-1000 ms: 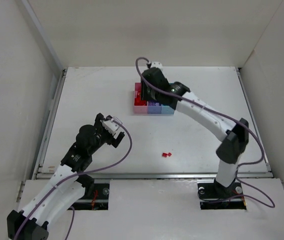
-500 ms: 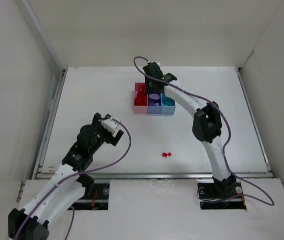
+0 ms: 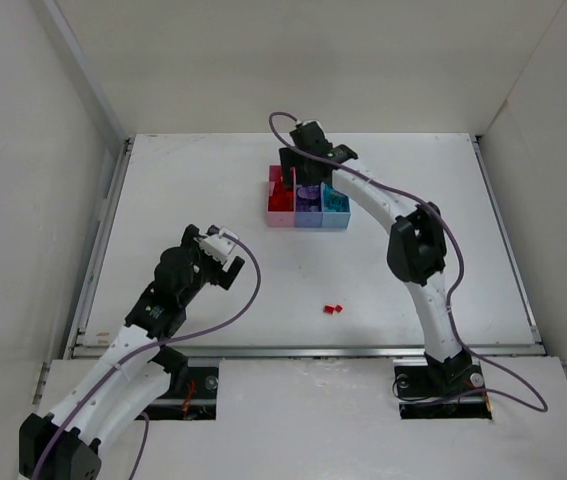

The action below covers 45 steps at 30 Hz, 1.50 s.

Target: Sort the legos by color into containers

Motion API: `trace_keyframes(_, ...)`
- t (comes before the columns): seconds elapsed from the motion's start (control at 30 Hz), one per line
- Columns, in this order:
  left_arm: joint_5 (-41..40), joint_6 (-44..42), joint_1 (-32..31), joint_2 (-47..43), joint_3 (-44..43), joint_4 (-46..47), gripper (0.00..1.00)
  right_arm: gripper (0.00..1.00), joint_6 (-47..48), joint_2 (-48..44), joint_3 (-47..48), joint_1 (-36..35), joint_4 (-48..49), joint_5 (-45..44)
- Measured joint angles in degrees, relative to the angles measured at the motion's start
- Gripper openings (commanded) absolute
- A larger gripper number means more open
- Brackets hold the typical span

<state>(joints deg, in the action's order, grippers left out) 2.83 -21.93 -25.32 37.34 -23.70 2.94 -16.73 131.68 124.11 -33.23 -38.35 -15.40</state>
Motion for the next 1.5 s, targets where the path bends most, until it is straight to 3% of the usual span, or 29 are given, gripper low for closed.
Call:
trace_keyframes(0.23,-0.04,0.00,0.00,-0.07,0.00,0.26,0.86,0.96,0.76,-8.92,-7.02,-0.42,0.35,-0.79)
trace_keyframes(0.5,0.20,-0.02,0.00,-2.36,0.44,0.72,0.87,0.94,3.02,-34.34,-37.88,-8.94,2.16,1.88)
trace_keyframes(0.63,0.76,-0.02,0.00,-3.26,0.61,0.70,0.87,0.91,2.56,-37.05,-54.80,-12.59,1.20,7.87)
trace_keyframes(0.77,1.40,-0.02,0.00,-3.76,0.66,0.70,0.87,0.87,2.03,-36.39,-63.91,-15.52,0.63,10.86)
trace_keyframes(0.93,1.68,-0.02,0.02,-4.20,0.68,0.72,0.87,0.83,1.88,-35.50,-65.11,-18.56,3.26,12.52)
trace_keyframes(1.07,1.68,-0.02,0.02,-4.20,0.68,0.70,0.87,0.69,1.99,-34.05,-65.02,-19.78,5.14,12.39)
trace_keyframes(1.5,1.68,-0.02,0.02,-4.13,0.70,0.70,0.88,0.62,-0.24,-36.41,-67.89,-20.13,7.30,12.37)
